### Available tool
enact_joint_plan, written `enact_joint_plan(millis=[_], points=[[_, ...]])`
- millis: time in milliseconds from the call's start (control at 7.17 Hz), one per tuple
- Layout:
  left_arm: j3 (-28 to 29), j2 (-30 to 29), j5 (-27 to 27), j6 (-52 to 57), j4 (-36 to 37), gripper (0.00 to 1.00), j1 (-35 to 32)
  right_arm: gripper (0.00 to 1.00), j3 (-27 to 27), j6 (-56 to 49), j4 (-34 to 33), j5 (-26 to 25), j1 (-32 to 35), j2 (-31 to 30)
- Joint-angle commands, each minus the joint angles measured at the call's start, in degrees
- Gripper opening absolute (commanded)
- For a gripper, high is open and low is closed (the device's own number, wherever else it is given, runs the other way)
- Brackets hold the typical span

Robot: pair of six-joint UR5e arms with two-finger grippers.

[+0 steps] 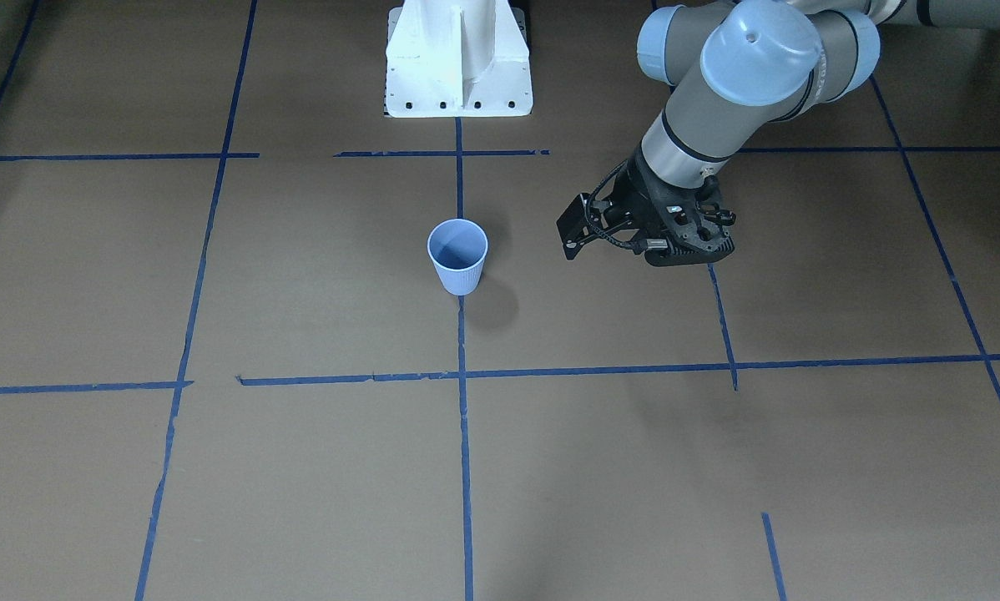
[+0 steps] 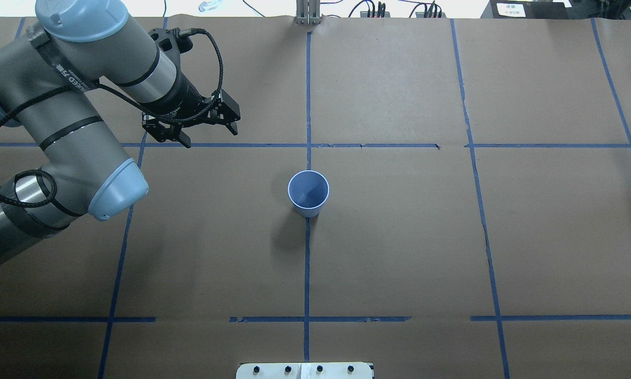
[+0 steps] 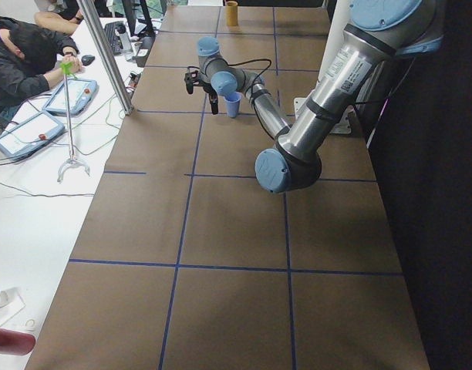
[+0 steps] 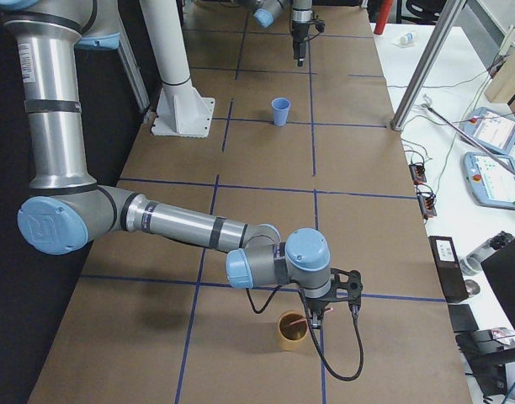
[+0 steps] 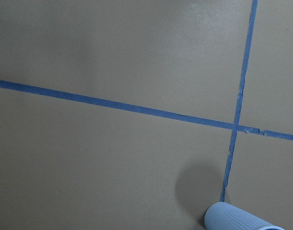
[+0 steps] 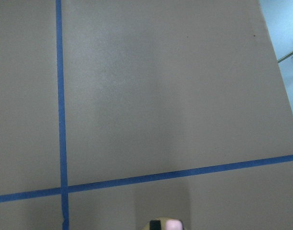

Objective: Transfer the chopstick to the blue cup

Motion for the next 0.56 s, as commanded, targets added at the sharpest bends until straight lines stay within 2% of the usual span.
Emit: enact_joint_plan(millis=[0, 279, 419], points=[[0.0, 0.0, 0.0, -0.1, 0.0, 1.00, 0.0, 0.00, 3.9, 0.0, -0.3, -0.1, 2.8, -1.9], [-0.6, 0.1, -0.4, -0.1, 0.0, 1.00, -0.1, 0.00, 10.0, 0.0, -1.2, -0.1, 5.4, -5.0], [-0.8, 0.1, -0.4, -0.1, 0.0, 1.00, -0.1, 0.00, 15.5, 0.0, -8.6, 0.0, 6.4, -4.3]])
